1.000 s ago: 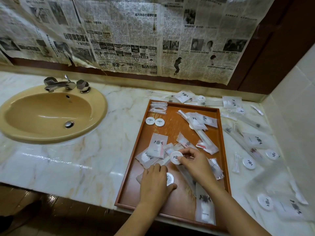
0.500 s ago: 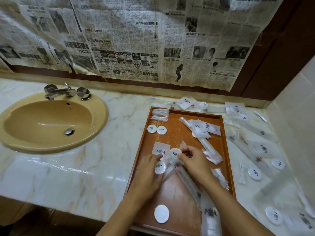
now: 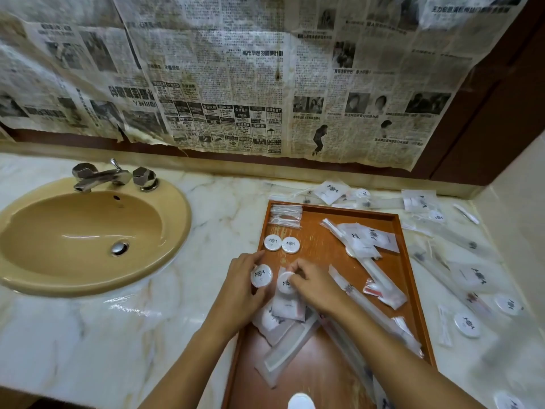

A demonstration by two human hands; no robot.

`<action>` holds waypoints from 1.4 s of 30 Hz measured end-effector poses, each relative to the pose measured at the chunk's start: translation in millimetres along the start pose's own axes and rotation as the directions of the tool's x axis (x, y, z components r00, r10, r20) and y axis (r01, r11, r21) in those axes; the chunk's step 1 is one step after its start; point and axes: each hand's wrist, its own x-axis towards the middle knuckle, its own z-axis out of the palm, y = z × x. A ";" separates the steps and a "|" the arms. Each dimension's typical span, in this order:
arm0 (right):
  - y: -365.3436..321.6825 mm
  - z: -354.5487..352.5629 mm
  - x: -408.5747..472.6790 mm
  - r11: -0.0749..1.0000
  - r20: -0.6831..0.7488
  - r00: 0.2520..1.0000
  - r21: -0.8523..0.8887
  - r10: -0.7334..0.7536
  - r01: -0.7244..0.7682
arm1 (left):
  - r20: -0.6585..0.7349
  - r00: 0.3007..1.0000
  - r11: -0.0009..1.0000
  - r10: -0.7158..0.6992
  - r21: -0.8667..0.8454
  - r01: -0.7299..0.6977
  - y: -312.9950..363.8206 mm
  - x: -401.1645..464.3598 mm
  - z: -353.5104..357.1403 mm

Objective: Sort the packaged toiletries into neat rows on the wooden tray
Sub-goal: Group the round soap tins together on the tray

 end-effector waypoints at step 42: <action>-2.0 -0.9 27.3 0.927 -0.379 0.858 0.278 0.346 -0.251 | 0.231 0.952 0.953 0.202 0.179 -0.246 -60.5 71.8 20.6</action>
